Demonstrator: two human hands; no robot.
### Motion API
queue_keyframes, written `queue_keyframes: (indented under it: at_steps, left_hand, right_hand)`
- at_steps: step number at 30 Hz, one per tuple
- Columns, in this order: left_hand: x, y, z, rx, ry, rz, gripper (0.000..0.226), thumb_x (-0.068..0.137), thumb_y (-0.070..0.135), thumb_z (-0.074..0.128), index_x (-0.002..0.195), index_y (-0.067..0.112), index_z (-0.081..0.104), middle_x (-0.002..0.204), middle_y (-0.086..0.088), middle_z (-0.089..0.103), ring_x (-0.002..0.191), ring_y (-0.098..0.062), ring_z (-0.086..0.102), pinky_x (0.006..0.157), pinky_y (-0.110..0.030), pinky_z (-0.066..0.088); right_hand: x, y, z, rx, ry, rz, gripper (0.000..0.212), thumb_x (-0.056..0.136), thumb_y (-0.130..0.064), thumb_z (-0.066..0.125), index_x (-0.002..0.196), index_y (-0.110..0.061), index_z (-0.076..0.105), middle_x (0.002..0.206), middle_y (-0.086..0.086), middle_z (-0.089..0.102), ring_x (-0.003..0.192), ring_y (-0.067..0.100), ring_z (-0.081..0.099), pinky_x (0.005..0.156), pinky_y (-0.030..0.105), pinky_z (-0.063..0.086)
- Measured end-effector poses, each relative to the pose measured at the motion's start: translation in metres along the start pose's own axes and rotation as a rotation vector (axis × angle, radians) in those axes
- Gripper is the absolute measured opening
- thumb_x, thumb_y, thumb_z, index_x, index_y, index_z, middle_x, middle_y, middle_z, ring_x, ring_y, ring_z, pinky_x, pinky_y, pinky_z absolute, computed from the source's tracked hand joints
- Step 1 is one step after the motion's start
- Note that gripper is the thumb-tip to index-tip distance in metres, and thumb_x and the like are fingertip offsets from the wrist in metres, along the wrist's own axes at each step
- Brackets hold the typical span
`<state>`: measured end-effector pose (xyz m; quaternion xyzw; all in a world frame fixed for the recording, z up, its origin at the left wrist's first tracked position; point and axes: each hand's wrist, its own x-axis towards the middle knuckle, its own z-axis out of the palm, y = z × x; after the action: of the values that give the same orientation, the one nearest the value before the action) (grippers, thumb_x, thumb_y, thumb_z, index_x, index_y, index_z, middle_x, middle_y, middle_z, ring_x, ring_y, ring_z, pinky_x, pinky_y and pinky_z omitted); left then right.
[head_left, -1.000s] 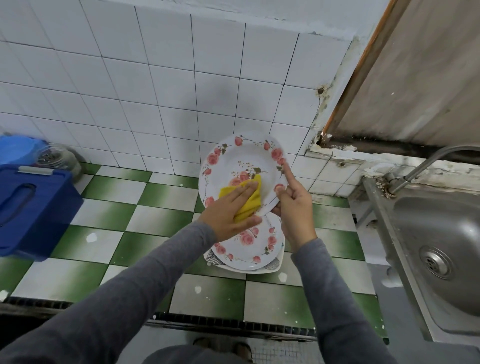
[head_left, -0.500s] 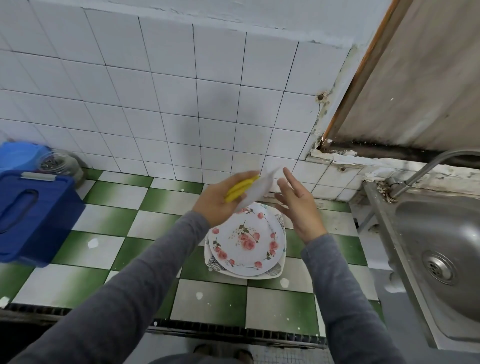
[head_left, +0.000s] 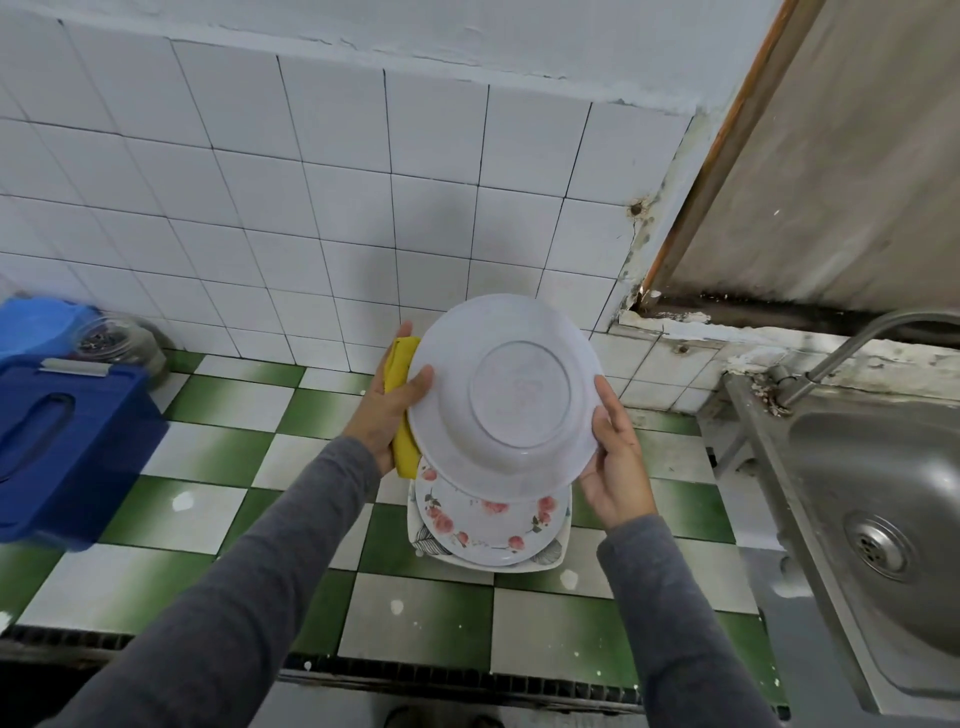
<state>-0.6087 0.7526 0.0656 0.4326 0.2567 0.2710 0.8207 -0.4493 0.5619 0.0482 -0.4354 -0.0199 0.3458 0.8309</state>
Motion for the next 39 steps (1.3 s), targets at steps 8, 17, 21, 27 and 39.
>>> queue_keyframes:
  at_steps: [8,17,21,27,39]
  left_hand:
    - [0.015,-0.004,-0.002,0.374,0.471,0.176,0.056,0.100,0.020,0.055,0.152,0.027,0.034,0.142,0.003,0.048,0.127,-0.020,0.049,0.104,-0.034,0.043]
    - [0.010,-0.019,0.068,0.856,-0.037,0.624,0.061,0.092,0.049,0.053,0.147,0.024,0.044,0.155,0.004,0.038,0.148,-0.015,0.027,0.121,-0.033,0.024]
    - [0.022,-0.015,0.072,0.874,0.035,0.686,0.052,0.099,0.047,0.044,0.140,0.017,0.054,0.146,0.003,0.049,0.137,-0.016,0.043,0.115,-0.045,0.036]
    - [0.030,-0.002,0.073,0.878,0.083,0.635,0.049,0.100,0.040,0.045,0.142,0.018,0.054,0.148,0.004,0.050,0.137,-0.012,0.042,0.117,-0.041,0.035]
    - [0.032,0.000,0.060,0.950,0.025,0.755,0.048,0.098,0.037,0.053,0.142,0.018,0.054,0.150,0.010,0.045,0.139,-0.011,0.043,0.116,-0.037,0.036]
  right_hand:
    - [-0.004,-0.027,0.017,-0.039,-0.088,-0.025,0.038,0.106,-0.004,0.038,0.136,-0.018,0.058,0.134,0.006,0.065,0.117,0.022,0.064,0.094,0.038,0.057]
    - [-0.022,-0.002,0.085,-0.463,-0.243,-0.213,0.041,0.106,-0.010,0.044,0.132,-0.037,0.061,0.143,-0.008,0.058,0.128,0.009,0.057,0.098,0.024,0.051]
    - [-0.025,0.000,0.091,-0.516,-0.244,-0.249,0.040,0.107,-0.017,0.043,0.131,-0.046,0.057,0.148,-0.009,0.052,0.135,0.007,0.050,0.113,0.035,0.043]
    - [-0.032,-0.009,0.092,-0.459,-0.254,-0.241,0.039,0.107,-0.013,0.043,0.130,-0.042,0.057,0.145,-0.009,0.055,0.130,0.006,0.054,0.107,0.028,0.047]
    - [-0.033,-0.010,0.096,-0.439,-0.243,-0.210,0.036,0.106,-0.012,0.045,0.128,-0.035,0.062,0.142,-0.006,0.059,0.129,0.009,0.056,0.103,0.027,0.050]
